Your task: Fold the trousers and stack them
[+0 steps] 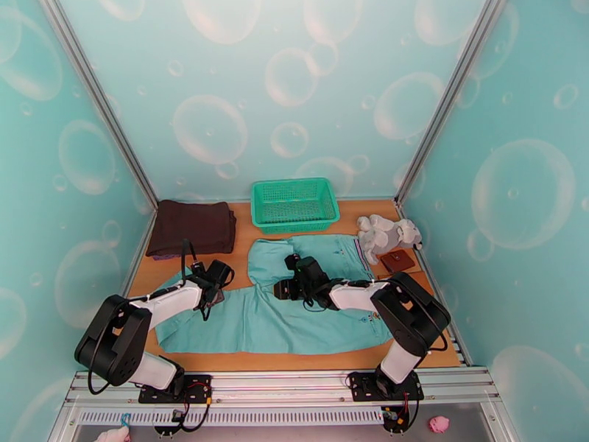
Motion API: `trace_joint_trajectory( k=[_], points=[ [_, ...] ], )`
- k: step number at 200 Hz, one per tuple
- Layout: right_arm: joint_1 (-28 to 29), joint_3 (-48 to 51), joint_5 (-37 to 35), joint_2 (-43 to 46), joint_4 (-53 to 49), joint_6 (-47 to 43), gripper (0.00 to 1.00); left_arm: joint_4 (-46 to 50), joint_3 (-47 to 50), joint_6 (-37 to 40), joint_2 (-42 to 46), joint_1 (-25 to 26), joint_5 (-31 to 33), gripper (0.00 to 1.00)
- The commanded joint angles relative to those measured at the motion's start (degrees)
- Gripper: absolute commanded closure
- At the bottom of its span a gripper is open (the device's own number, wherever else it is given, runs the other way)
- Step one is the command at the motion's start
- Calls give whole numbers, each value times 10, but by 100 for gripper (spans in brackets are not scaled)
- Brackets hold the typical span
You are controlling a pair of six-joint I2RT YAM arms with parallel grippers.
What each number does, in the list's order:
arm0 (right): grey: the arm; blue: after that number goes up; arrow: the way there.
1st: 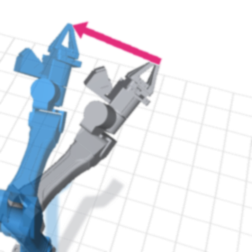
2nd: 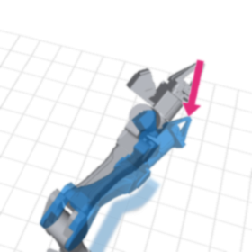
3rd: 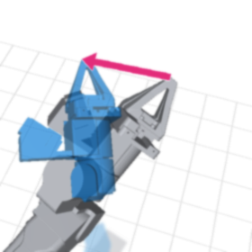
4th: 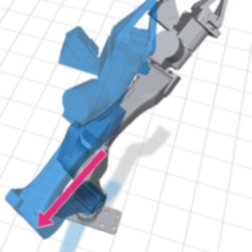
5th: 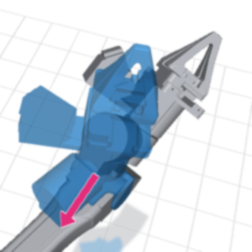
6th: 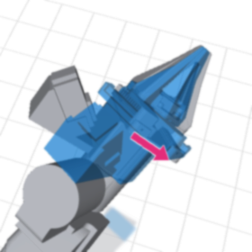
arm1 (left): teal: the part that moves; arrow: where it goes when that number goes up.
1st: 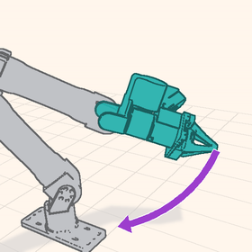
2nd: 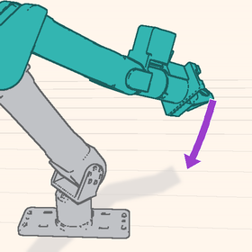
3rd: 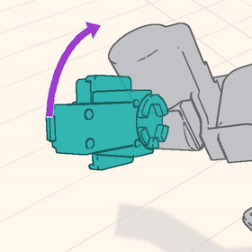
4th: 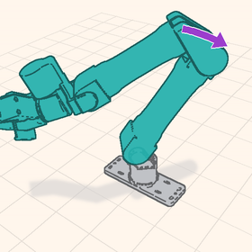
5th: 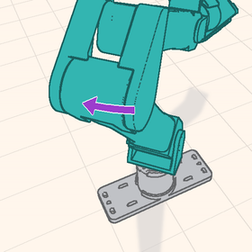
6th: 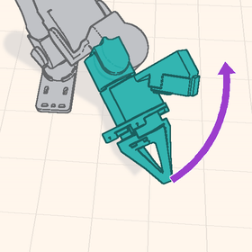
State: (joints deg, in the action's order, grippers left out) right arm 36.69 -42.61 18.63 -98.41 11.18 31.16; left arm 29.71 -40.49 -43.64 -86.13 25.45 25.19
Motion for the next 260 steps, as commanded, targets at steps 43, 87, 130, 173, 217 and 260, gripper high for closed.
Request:
trace_joint_trajectory(
  k=[43, 87, 130, 173, 217, 260],
  points=[
    [-7, 3, 18, -33, 13, -13, 39, -34, 6, 7, 46, -25, -34, 56],
    [-9, 3, 9, -32, 5, -15, 39, -36, 13, 10, 27, -34, -35, 60],
    [-15, 7, 4, -36, 1, -10, 40, -39, 10, 15, 15, -37, -43, 65],
    [-19, 10, 8, -31, 1, -9, 40, -29, 17, 9, 17, -38, -45, 72],
    [-22, 14, 9, -28, 1, -9, 40, -1, 14, 0, 41, -41, -33, 95],
    [-32, 24, 9, -10, 1, -8, 40, 48, 14, -5, 99, -66, 4, 100]
  ],
)
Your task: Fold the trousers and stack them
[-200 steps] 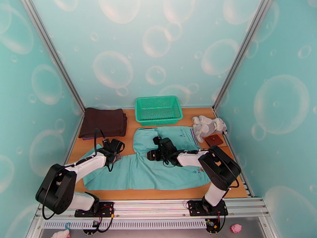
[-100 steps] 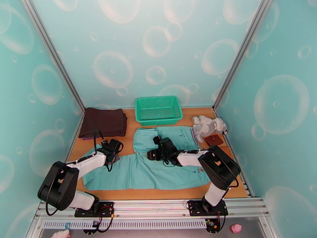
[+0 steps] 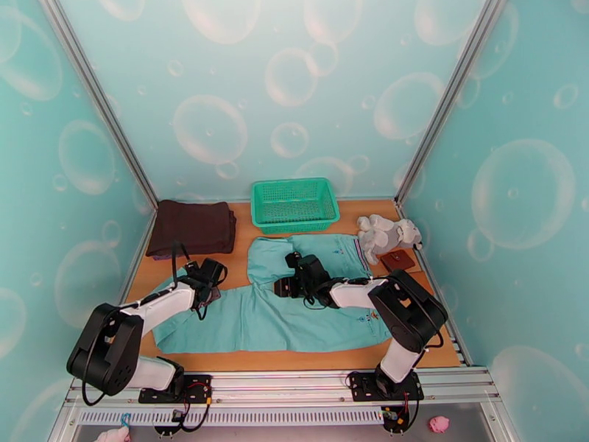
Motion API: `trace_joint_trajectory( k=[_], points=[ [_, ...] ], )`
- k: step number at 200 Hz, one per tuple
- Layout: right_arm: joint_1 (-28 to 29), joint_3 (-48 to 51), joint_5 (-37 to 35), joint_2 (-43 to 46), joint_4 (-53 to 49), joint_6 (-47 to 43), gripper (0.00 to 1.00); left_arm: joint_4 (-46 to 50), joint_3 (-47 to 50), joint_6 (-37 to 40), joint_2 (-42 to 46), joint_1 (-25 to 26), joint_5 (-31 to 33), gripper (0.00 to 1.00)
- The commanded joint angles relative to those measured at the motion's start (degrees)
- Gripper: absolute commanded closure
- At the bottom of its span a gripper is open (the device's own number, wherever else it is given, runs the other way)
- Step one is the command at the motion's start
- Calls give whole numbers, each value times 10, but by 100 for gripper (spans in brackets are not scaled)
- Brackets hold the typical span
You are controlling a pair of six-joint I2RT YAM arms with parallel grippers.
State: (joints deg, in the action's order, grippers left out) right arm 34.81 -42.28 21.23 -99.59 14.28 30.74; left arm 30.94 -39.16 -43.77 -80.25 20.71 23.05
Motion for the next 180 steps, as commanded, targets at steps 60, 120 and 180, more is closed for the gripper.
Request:
trace_joint_trajectory(
  k=[60, 120, 180],
  points=[
    [-14, 19, -16, -7, -29, -2, 40, -72, 32, 46, 51, -25, -112, 65],
    [-17, 22, -19, -8, -30, -2, 40, -49, 9, 35, -12, -22, -88, 68],
    [-17, 22, -13, -8, -30, -2, 40, -57, 1, 37, -6, -10, -74, 68]
  ],
)
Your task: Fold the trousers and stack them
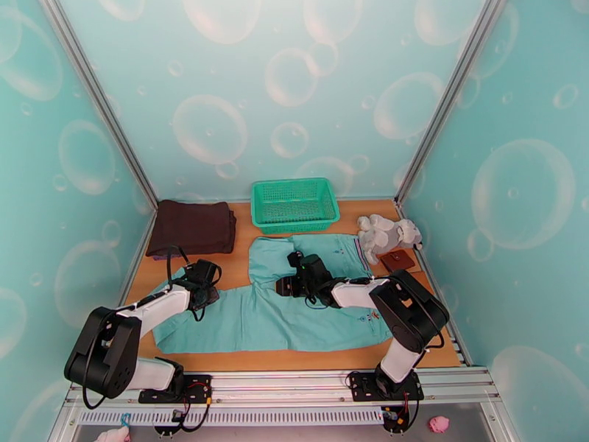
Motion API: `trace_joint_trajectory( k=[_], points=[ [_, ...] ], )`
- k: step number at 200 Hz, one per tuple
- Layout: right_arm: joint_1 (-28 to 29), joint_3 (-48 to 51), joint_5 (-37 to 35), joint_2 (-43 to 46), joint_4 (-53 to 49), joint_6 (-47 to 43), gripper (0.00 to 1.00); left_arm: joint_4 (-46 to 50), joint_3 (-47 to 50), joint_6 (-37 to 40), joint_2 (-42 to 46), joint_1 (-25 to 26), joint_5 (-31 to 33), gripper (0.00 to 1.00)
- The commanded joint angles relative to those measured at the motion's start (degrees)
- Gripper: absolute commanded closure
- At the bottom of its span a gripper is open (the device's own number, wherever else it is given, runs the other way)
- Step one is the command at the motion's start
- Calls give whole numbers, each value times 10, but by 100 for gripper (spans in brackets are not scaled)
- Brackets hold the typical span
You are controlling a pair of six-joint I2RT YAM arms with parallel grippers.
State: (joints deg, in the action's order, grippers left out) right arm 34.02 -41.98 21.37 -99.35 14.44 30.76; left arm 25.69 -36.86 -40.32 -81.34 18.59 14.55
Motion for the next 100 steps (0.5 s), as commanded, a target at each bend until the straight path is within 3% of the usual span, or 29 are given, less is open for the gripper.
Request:
trace_joint_trajectory(
  k=[1, 100],
  points=[
    [-10, 20, -14, -11, -32, -2, 40, -5, -22, 2, 6, 12, 11, 68],
    [-9, 21, -12, -10, -32, -3, 40, 23, -43, -16, -37, 8, 34, 68]
  ],
)
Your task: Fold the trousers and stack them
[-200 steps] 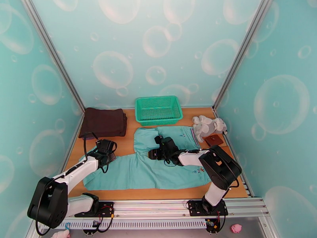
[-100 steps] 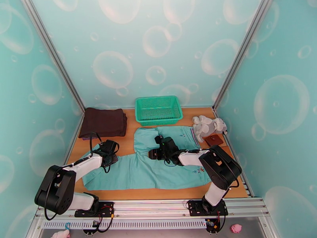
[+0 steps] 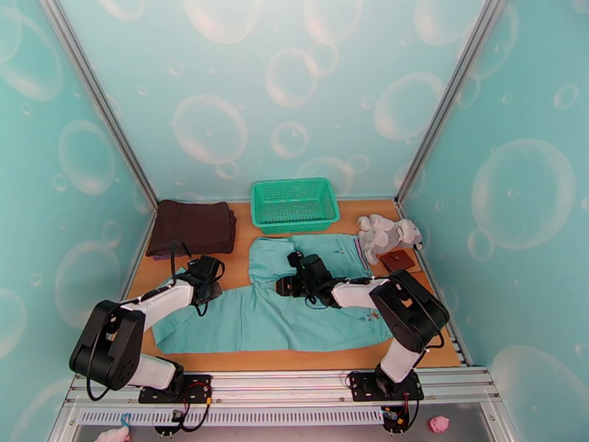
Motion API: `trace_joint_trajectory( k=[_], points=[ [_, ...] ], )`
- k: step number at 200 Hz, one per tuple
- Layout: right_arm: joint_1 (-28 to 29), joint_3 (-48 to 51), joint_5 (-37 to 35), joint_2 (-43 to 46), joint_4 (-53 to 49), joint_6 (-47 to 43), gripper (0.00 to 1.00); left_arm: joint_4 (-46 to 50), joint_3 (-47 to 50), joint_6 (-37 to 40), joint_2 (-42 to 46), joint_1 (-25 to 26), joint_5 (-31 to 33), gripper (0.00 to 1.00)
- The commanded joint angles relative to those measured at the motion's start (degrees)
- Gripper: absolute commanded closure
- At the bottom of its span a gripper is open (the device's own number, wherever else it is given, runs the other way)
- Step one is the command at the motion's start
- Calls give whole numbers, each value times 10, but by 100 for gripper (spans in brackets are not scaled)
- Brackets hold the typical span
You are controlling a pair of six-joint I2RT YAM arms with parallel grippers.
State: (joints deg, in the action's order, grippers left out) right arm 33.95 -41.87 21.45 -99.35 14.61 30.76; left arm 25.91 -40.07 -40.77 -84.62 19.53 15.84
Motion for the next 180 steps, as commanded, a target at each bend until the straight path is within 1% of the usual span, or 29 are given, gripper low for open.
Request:
trace_joint_trajectory(
  k=[1, 19, 44, 65, 76, 99, 113, 130, 141, 154, 170, 180],
  points=[
    [-8, 20, -12, -10, -34, -3, 40, 22, -11, -12, -4, -1, 22, 68],
    [-9, 19, -11, -12, -34, -2, 40, 31, -11, -12, -5, -2, 33, 70],
    [-9, 17, -11, -14, -34, -3, 40, 33, -7, -11, -6, -4, 32, 72],
    [-9, 17, -11, -15, -33, -3, 40, 36, -4, -13, -3, -4, 31, 78],
    [-11, 16, -12, -16, -34, -3, 40, 35, -1, -12, -1, -4, 32, 79],
    [-11, 15, -12, -18, -34, -3, 40, 39, -1, -10, 4, -5, 35, 90],
    [-13, 16, -12, -18, -33, -4, 40, 45, -2, -9, 12, -7, 38, 100],
    [-18, 16, -12, -20, -34, -3, 40, 67, -10, -5, 30, -11, 48, 100],
    [-23, 19, -7, -20, -34, -1, 40, 98, -20, -5, 48, -19, 66, 100],
    [-30, 25, -2, -17, -32, 2, 40, 156, -43, -11, 79, -27, 106, 100],
    [-34, 27, -4, -12, -31, 1, 40, 245, -79, -40, 129, -45, 166, 100],
    [-35, 28, -3, -11, -32, 1, 40, 293, -89, -82, 172, -62, 205, 100]
  ],
)
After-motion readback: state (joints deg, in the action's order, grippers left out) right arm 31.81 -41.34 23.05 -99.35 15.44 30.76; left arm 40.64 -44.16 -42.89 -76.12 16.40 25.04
